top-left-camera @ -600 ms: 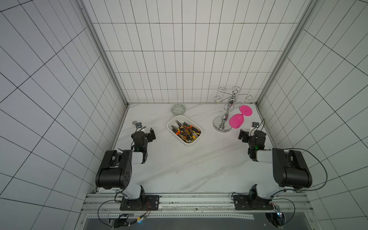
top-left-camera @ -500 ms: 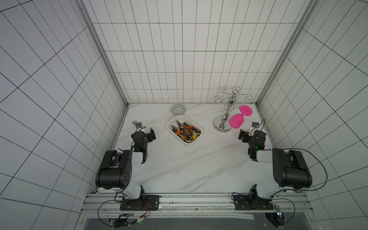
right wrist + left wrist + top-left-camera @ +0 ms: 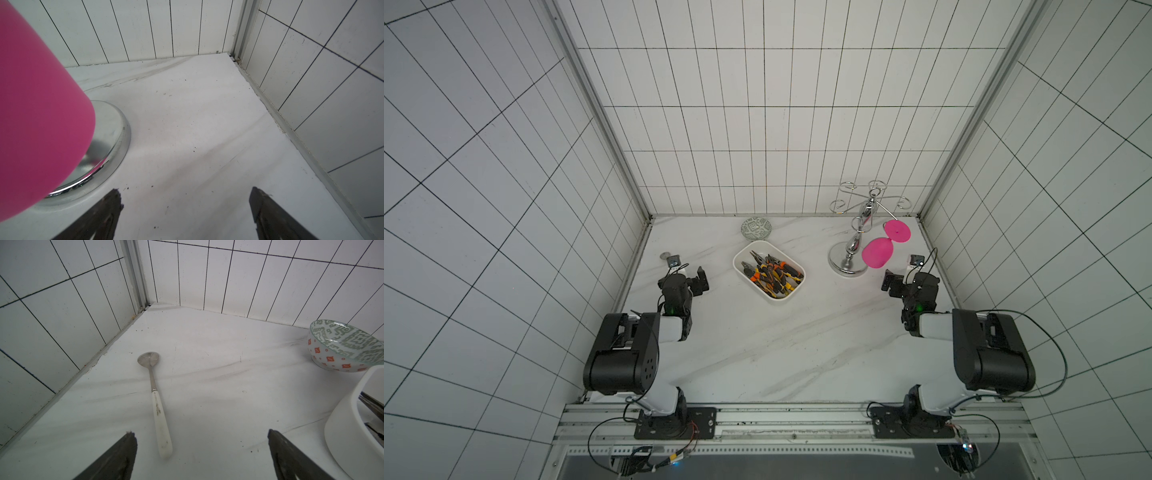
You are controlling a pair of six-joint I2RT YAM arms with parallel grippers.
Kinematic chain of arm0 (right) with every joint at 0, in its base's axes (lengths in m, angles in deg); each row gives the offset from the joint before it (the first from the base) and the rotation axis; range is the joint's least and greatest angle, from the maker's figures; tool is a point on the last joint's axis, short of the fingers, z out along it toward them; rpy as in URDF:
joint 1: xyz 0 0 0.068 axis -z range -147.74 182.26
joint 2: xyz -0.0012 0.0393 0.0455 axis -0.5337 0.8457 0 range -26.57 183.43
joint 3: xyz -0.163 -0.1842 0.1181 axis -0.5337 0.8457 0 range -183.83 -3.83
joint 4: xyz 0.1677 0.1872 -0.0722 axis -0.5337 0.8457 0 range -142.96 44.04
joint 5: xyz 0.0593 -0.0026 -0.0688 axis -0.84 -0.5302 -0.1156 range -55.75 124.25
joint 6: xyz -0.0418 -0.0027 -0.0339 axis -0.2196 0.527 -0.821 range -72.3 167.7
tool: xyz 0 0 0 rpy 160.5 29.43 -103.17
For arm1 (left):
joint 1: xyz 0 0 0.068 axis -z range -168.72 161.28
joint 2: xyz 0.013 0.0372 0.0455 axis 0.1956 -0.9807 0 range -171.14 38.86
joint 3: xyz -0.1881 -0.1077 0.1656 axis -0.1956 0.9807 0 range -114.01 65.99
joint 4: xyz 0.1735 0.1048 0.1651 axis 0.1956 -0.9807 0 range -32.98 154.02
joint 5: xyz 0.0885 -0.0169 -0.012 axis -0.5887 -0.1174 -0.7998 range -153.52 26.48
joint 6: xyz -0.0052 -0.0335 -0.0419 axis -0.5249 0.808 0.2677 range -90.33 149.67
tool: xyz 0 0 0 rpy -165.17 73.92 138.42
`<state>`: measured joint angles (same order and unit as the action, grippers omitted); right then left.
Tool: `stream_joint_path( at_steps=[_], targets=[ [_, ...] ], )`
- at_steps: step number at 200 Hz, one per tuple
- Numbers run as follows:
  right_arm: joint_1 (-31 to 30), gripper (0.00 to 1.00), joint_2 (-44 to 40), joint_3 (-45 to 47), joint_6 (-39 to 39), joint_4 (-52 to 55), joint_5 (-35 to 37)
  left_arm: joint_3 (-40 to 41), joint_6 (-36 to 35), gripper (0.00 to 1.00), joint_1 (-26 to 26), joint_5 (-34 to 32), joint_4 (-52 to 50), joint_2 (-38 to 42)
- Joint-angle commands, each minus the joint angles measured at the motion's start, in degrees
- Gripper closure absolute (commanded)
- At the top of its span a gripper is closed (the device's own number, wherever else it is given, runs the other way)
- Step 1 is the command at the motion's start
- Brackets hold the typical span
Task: Take the pliers out of the storage box
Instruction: Move the storage box to the center of the board.
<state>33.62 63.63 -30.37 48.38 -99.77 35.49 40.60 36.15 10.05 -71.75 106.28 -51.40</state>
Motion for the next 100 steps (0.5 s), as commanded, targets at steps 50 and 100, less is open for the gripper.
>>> stream_joint_path(
  at_steps=[50,100],
  targets=[
    [-1.0,0.01,-10.6,12.5,2.1,-11.8,6.3,-0.7,-1.3,0.01,-0.2,3.7,-5.1,8.9],
    [-2.6,0.01,-34.4,15.9,7.1,8.0,8.0,-2.1,-1.0,0.01,6.7,1.2,-20.3,22.3]
  ],
)
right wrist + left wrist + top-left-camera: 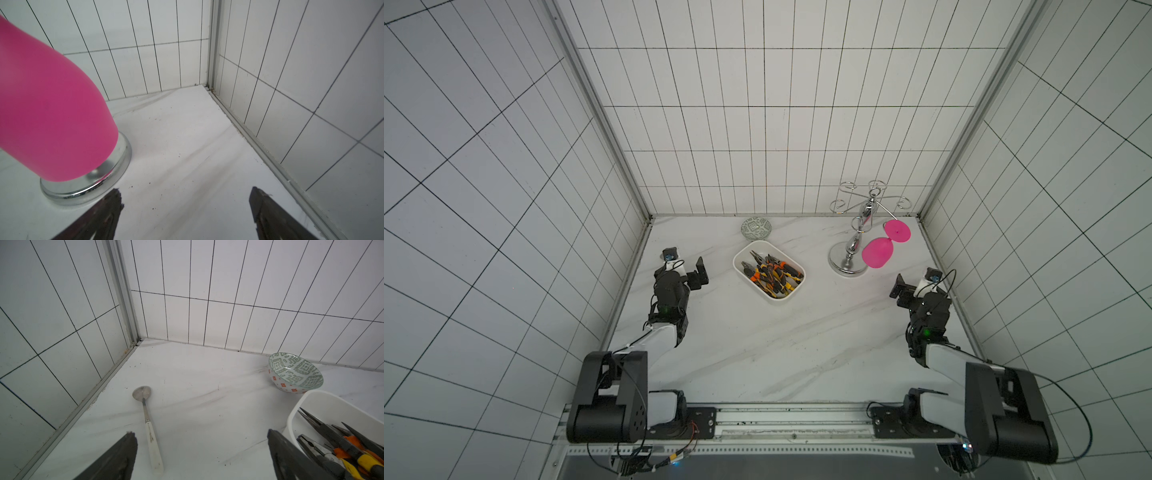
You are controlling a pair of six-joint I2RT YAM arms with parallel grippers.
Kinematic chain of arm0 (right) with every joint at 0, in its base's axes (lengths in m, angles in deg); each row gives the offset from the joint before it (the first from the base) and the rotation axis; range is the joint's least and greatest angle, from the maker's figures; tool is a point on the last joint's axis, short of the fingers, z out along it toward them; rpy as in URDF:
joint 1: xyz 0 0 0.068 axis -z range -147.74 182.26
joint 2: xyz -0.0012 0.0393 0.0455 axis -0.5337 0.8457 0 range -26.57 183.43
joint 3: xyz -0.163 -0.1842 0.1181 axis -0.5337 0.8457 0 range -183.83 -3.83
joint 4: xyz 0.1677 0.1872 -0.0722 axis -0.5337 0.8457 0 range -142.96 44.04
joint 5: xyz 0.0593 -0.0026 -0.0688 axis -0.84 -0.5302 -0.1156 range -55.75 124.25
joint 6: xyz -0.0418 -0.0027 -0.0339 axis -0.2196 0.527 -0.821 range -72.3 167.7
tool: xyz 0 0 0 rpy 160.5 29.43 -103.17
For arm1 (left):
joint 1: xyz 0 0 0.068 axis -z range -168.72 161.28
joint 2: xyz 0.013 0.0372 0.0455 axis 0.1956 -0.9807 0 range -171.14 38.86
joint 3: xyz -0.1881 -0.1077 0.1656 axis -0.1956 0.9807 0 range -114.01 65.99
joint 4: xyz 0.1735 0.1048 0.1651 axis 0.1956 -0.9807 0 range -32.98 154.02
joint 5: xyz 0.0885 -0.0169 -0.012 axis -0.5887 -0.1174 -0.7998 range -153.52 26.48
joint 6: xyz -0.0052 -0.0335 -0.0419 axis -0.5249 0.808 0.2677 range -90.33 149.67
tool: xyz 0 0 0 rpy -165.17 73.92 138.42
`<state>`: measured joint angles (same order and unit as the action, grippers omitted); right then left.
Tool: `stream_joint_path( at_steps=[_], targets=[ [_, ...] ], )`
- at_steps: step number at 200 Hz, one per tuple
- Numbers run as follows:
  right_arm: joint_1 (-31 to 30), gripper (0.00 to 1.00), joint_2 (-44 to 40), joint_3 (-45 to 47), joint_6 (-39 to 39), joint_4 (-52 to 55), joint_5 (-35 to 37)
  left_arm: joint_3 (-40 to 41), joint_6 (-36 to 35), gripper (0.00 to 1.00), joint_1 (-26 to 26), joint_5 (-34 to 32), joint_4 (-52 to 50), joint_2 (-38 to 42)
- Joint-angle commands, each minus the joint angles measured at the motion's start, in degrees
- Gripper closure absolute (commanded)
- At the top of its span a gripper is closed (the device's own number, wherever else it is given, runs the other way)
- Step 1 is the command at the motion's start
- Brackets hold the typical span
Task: Take the pliers out of the storage box
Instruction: Move the storage box to the center of the board.
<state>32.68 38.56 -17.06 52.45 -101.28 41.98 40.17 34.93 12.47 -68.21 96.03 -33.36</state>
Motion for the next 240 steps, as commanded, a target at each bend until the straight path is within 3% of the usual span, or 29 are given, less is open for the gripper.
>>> stream_joint_path(
  at_steps=[1,37,71,108,119,158,240],
  targets=[
    [-1.8,0.01,-9.9,2.6,3.1,10.0,1.4,-1.9,0.3,0.01,4.4,-2.5,-10.5,4.4],
    [-4.8,0.01,-29.6,-0.6,2.4,36.3,-0.7,-6.1,9.4,0.01,15.0,-9.2,-26.9,9.5],
    [-4.8,0.01,-44.1,-5.2,6.7,57.5,-7.4,-11.7,25.8,0.01,25.7,-17.8,-41.8,9.0],
    [-5.0,0.01,-50.5,-9.2,10.7,69.4,-19.9,-21.5,41.1,0.01,29.3,-15.3,-53.7,-0.1],
    [-5.1,0.01,-50.2,-9.9,12.1,69.6,-23.0,-24.5,45.1,0.01,29.3,-14.4,-56.8,-3.0],
    [-5.9,0.01,-41.3,-14.6,18.9,73.3,-23.2,-29.9,53.6,0.03,29.5,-10.0,-57.7,-11.8],
    [-18.2,0.01,-22.9,-23.1,15.4,69.7,-20.4,-37.9,59.2,0.30,29.2,-5.9,-58.6,-26.6]
  ],
)
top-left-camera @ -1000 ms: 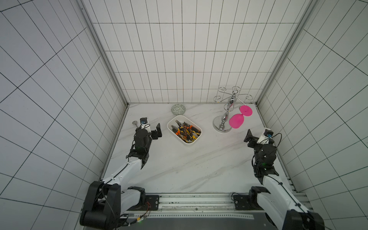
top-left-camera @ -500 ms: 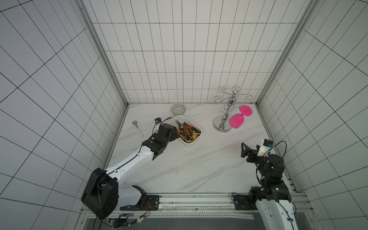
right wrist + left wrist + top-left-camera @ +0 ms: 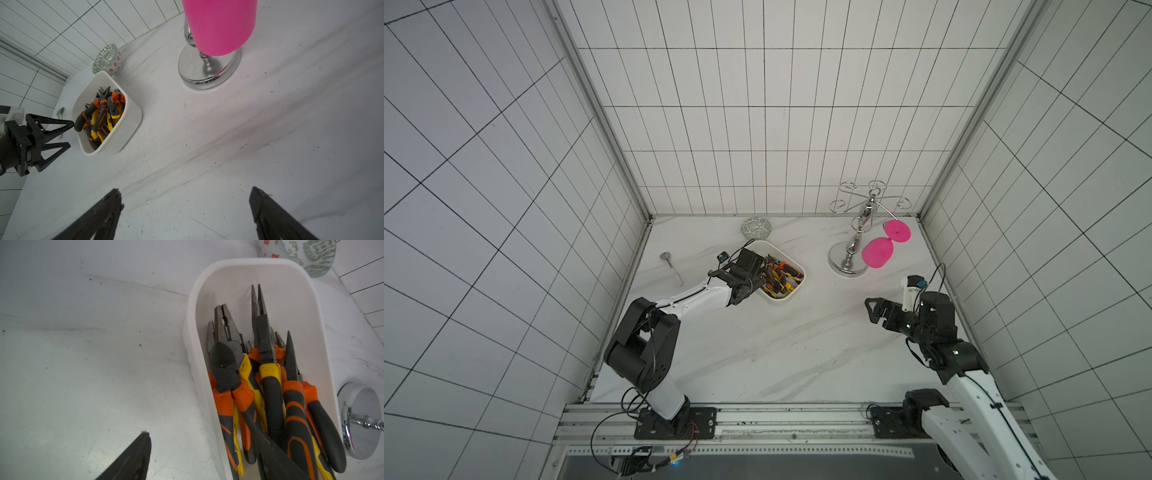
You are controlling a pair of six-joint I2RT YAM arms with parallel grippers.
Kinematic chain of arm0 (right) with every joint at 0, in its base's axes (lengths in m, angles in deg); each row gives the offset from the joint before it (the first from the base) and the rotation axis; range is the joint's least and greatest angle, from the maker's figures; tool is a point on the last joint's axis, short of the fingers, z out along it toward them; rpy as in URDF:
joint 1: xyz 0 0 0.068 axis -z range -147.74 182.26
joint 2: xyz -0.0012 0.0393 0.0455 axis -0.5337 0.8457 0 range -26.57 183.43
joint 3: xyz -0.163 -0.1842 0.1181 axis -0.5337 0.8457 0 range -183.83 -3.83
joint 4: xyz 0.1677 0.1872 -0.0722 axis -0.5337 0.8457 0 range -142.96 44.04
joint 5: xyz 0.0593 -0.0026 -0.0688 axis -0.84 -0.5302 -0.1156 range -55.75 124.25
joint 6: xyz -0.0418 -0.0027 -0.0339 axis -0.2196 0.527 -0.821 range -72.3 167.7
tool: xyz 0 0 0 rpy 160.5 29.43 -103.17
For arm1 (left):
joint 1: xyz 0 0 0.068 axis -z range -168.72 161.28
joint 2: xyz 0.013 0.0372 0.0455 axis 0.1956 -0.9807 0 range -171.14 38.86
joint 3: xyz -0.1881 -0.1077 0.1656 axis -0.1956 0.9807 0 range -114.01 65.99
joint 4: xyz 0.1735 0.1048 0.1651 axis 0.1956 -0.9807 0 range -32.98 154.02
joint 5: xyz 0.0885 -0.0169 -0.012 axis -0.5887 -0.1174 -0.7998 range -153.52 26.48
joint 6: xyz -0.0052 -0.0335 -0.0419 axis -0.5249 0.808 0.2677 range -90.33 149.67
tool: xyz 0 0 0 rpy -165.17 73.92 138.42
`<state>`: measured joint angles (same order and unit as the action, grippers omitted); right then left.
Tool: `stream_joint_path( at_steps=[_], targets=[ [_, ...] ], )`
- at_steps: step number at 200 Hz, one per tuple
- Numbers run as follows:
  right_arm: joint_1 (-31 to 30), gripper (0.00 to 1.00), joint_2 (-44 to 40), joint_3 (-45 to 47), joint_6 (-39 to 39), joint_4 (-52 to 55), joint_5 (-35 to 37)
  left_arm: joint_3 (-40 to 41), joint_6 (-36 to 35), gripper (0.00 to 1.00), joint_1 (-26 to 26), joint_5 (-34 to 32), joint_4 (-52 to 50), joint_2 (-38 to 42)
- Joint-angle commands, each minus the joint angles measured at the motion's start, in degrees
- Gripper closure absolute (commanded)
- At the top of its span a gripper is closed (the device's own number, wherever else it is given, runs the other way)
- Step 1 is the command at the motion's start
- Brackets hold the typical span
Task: Take the pliers out of the storage box
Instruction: Move the storage box to the center of the board.
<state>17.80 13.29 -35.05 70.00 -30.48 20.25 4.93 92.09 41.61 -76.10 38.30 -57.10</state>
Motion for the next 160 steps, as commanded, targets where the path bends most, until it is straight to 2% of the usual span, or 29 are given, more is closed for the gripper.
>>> stream_joint_path(
  at_steps=[1,27,69,84,115,143,160],
  targets=[
    [-3.5,0.01,2.4,-5.1,-2.2,-1.1,1.3,-2.7,2.0,0.30,0.1,2.0,-0.9,-3.0],
    [-5.7,0.01,4.7,-5.4,-2.5,-3.2,1.7,-4.4,2.1,0.43,0.0,3.1,-1.0,-5.7],
    [-7.1,0.01,6.3,-5.8,-2.6,-4.0,2.9,-5.5,0.4,0.82,-0.1,3.8,-1.9,-6.8],
    [-7.2,0.01,6.1,-5.8,-2.8,-4.1,3.3,-6.3,-1.2,0.92,-0.4,3.8,-3.0,-7.0],
    [-7.3,0.01,5.4,-5.9,-3.0,-3.8,4.1,-9.0,-6.5,1.00,-1.6,4.6,-5.2,-8.0],
    [-7.5,0.01,5.3,-6.9,-3.1,-3.2,4.4,-13.5,-14.5,1.00,-2.6,5.9,-8.4,-10.1],
    [-7.4,0.01,5.6,-7.3,-3.3,-3.1,4.4,-15.2,-16.6,1.00,-3.1,6.1,-10.1,-10.9]
  ],
)
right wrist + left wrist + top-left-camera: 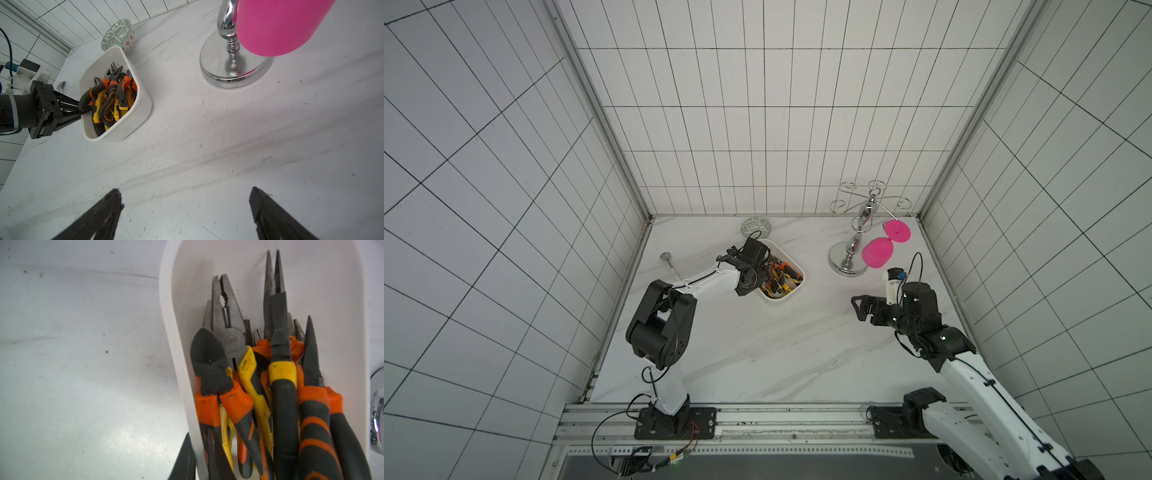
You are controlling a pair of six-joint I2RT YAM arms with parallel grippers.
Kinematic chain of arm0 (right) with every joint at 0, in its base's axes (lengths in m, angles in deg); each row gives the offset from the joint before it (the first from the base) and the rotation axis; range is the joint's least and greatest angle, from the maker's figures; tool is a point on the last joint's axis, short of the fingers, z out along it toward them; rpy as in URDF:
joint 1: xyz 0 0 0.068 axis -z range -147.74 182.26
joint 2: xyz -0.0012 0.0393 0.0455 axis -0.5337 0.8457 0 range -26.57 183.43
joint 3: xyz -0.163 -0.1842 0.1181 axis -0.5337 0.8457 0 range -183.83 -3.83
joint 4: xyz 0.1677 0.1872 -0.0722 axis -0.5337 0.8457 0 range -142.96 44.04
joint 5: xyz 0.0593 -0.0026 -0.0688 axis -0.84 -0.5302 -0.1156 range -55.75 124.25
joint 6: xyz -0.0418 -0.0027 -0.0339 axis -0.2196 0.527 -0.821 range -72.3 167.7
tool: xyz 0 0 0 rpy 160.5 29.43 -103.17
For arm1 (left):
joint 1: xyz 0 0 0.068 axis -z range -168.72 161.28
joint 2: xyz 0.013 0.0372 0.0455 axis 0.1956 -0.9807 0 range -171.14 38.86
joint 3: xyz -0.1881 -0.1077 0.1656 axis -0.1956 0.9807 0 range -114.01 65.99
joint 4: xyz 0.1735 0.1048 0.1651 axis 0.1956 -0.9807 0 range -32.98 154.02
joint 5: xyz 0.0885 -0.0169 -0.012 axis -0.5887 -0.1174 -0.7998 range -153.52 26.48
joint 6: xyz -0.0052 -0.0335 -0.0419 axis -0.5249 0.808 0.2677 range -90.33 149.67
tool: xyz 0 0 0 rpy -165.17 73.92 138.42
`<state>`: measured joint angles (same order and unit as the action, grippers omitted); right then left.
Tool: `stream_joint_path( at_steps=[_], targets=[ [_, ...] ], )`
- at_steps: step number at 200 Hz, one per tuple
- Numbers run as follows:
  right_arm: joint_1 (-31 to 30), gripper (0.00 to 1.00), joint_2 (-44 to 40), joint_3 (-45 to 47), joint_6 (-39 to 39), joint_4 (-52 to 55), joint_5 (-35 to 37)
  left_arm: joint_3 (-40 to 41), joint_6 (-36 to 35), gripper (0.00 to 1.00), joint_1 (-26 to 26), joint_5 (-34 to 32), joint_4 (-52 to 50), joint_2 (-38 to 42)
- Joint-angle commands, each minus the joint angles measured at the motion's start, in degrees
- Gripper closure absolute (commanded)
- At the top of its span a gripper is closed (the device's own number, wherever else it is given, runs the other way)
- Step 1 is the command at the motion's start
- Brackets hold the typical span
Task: Take the pliers out of the storage box
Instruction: Move the storage box to the center of the board.
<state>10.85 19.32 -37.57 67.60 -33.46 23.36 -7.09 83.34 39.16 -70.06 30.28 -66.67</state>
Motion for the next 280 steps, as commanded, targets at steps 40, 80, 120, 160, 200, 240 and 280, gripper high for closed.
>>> stream_joint_path(
  at_steps=[40,80,120,160,200,240,280],
  targets=[
    [-0.5,0.01,0.3,-5.3,-0.9,-0.2,0.9,-4.6,-14.9,1.00,-1.3,2.9,-2.6,-1.2],
    [-0.6,0.01,0.9,-6.1,-1.3,0.2,0.6,-4.4,-26.8,1.00,-1.2,8.8,-5.3,-0.2],
    [-1.0,0.01,2.3,-7.4,-0.9,1.5,2.0,0.9,-28.7,1.00,-0.2,11.8,-5.4,4.3],
    [-1.3,0.01,8.7,-13.4,-0.3,10.1,1.0,6.6,-27.8,1.00,2.7,12.5,-5.3,8.3],
    [-4.0,0.02,11.1,-14.3,0.5,10.9,1.5,12.8,-25.4,1.00,5.1,11.9,-3.7,12.7],
    [-5.5,0.01,11.4,-14.7,0.9,11.0,1.7,13.3,-23.4,0.76,5.9,8.9,-3.5,13.6],
    [-5.6,0.03,9.6,-15.4,2.1,13.4,-0.2,13.3,-22.9,0.39,6.8,6.1,-6.5,18.5]
  ],
)
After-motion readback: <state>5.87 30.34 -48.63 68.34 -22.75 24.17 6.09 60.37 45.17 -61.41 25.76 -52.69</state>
